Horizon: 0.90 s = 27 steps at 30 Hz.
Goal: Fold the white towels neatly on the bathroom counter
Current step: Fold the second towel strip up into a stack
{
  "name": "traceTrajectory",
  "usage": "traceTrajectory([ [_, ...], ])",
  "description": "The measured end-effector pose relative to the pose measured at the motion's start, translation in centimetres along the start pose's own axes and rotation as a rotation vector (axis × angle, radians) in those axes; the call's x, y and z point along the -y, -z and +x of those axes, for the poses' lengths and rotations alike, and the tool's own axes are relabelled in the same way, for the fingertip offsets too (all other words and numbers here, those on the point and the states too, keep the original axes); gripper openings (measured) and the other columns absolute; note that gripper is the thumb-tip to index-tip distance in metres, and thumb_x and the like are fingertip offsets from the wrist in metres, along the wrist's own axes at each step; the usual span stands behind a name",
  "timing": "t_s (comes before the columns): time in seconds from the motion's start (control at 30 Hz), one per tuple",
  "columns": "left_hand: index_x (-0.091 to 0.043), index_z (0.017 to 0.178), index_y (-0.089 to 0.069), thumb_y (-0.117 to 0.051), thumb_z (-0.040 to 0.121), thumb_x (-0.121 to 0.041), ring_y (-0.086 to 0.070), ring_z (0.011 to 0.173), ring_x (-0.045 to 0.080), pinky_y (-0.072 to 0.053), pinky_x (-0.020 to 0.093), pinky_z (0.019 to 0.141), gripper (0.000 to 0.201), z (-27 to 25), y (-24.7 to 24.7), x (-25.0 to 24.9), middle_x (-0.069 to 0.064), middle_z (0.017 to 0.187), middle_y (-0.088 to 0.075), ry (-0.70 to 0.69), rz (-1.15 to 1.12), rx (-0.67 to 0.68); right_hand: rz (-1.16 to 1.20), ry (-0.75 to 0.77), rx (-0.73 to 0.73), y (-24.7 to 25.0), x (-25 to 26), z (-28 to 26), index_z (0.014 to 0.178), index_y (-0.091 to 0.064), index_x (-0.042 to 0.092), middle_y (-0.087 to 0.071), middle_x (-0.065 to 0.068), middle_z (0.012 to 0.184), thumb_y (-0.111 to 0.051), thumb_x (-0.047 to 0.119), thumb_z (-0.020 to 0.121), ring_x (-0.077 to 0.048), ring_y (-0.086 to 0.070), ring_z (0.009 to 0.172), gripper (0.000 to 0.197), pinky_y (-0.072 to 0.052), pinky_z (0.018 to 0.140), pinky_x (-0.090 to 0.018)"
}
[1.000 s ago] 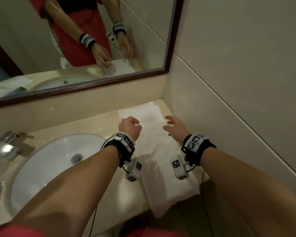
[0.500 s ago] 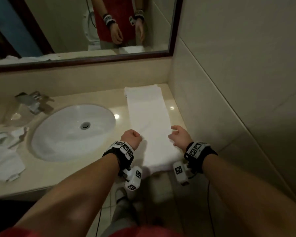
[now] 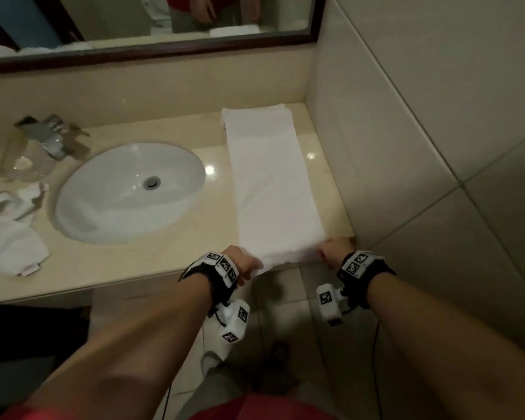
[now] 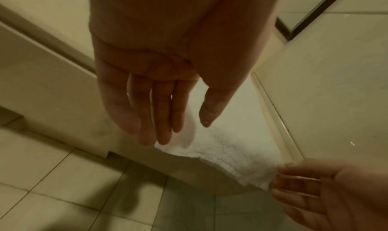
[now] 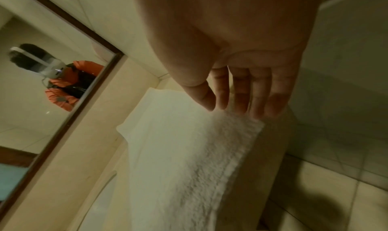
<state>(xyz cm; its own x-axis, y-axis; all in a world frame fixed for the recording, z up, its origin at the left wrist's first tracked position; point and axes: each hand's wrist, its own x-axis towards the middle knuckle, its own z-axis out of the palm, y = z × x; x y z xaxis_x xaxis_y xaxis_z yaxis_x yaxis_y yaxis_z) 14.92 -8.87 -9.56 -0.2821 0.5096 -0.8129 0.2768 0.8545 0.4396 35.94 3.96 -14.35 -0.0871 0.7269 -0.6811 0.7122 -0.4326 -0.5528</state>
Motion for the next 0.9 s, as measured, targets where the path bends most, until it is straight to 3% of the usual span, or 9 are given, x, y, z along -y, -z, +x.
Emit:
traceTrajectory([
  [0.1, -0.007, 0.1, -0.068, -0.07, 0.083, -0.023, -0.063, 0.068, 0.027, -0.056, 0.032, 0.064, 0.024, 0.7, -0.3, 1.8, 0.011, 0.081, -0.066, 0.019, -0.037, -0.042, 0.065, -0.018, -0.09, -1.0, -1.7, 0.8, 0.071, -0.058, 0.018, -0.061, -0.007, 0.081, -0.064, 0.014, 0.084, -0.023, -0.057, 0.069, 0.015, -0.05, 0.065, -0.034],
  [0.17, -0.012, 0.108, -0.068, -0.071, 0.083, -0.02, -0.064, 0.081, 0.025, -0.056, 0.032, 0.075, 0.026, 1.4, -0.5, 2.7, 0.009, 0.09, -0.065, 0.008, -0.069, -0.076, 0.051, -0.025, -0.085, -1.6, -2.0, 0.6, 0.088, -0.065, 0.011, -0.066, -0.011, 0.096, -0.067, 0.015, 0.084, -0.03, -0.062, 0.09, 0.006, -0.053, 0.079, -0.04],
  [0.2, -0.011, 0.113, -0.067, -0.071, 0.084, -0.02, -0.064, 0.085, 0.025, -0.054, 0.031, 0.076, 0.03, 1.6, -0.6, 3.1, 0.009, 0.096, -0.066, 0.005, -0.078, -0.079, 0.056, -0.035, -0.085, -1.8, -2.1, 0.8, 0.102, -0.065, 0.007, -0.066, -0.013, 0.105, -0.068, 0.016, 0.084, -0.031, -0.062, 0.097, 0.02, -0.052, 0.083, -0.04],
  [0.3, -0.006, 0.111, -0.067, -0.074, 0.083, -0.027, -0.066, 0.088, 0.028, -0.057, 0.037, 0.074, 0.036, 2.2, -1.0, 3.7, 0.014, 0.105, -0.068, 0.014, -0.102, -0.084, 0.135, -0.039, -0.089, -2.4, -2.4, 0.8, 0.126, -0.054, -0.001, -0.06, -0.016, 0.121, -0.064, 0.011, 0.088, -0.024, -0.053, 0.096, 0.041, -0.045, 0.064, -0.027],
  [0.37, -0.01, 0.107, -0.064, -0.073, 0.084, -0.027, -0.065, 0.095, 0.029, -0.058, 0.037, 0.073, 0.029, 2.5, -1.4, 3.9, 0.01, 0.105, -0.066, 0.011, -0.168, -0.073, 0.18, -0.045, -0.096, -2.6, -2.8, 1.0, 0.125, -0.053, -0.001, -0.06, -0.016, 0.12, -0.059, 0.008, 0.09, -0.024, -0.05, 0.094, 0.037, -0.041, 0.06, -0.024],
  [0.53, -0.017, 0.097, -0.063, -0.071, 0.087, -0.02, -0.056, 0.078, 0.024, -0.054, 0.038, 0.071, 0.013, 2.7, -2.2, 4.2, 0.011, 0.092, -0.062, -0.026, -0.298, -0.041, 0.226, -0.038, -0.129, -2.3, -3.0, 1.0, 0.118, -0.057, 0.001, -0.062, -0.018, 0.117, -0.064, 0.013, 0.089, -0.027, -0.054, 0.095, 0.032, -0.048, 0.085, -0.043],
  [0.67, -0.014, 0.09, -0.063, -0.07, 0.088, -0.016, -0.055, 0.073, 0.023, -0.047, 0.033, 0.062, 0.008, 3.3, -2.7, 4.5, 0.013, 0.089, -0.061, -0.03, -0.379, -0.038, 0.255, -0.005, -0.156, -1.9, -3.3, 1.0, 0.112, -0.058, 0.0, -0.064, -0.019, 0.112, -0.07, 0.015, 0.085, -0.026, -0.057, 0.091, 0.033, -0.047, 0.076, -0.037],
  [0.77, -0.009, 0.096, -0.064, -0.072, 0.087, -0.017, -0.06, 0.07, 0.021, -0.051, 0.034, 0.065, 0.015, 3.6, -3.1, 4.6, 0.011, 0.085, -0.064, -0.026, -0.384, -0.055, 0.273, -0.001, -0.173, -1.7, -3.6, 1.0, 0.1, -0.058, 0.006, -0.065, -0.018, 0.105, -0.072, 0.015, 0.084, -0.025, -0.057, 0.085, 0.024, -0.046, 0.071, -0.034],
  [0.9, -0.005, 0.103, -0.06, -0.071, 0.087, -0.013, -0.06, 0.06, 0.017, -0.049, 0.027, 0.051, 0.021, 3.8, -3.6, 4.6, 0.01, 0.076, -0.062, 0.0, -0.435, -0.063, 0.356, -0.062, -0.115, -1.5, -3.9, 0.7, 0.094, -0.054, 0.014, -0.062, -0.013, 0.099, -0.068, 0.021, 0.087, -0.028, -0.057, 0.082, 0.017, -0.051, 0.065, -0.037],
])
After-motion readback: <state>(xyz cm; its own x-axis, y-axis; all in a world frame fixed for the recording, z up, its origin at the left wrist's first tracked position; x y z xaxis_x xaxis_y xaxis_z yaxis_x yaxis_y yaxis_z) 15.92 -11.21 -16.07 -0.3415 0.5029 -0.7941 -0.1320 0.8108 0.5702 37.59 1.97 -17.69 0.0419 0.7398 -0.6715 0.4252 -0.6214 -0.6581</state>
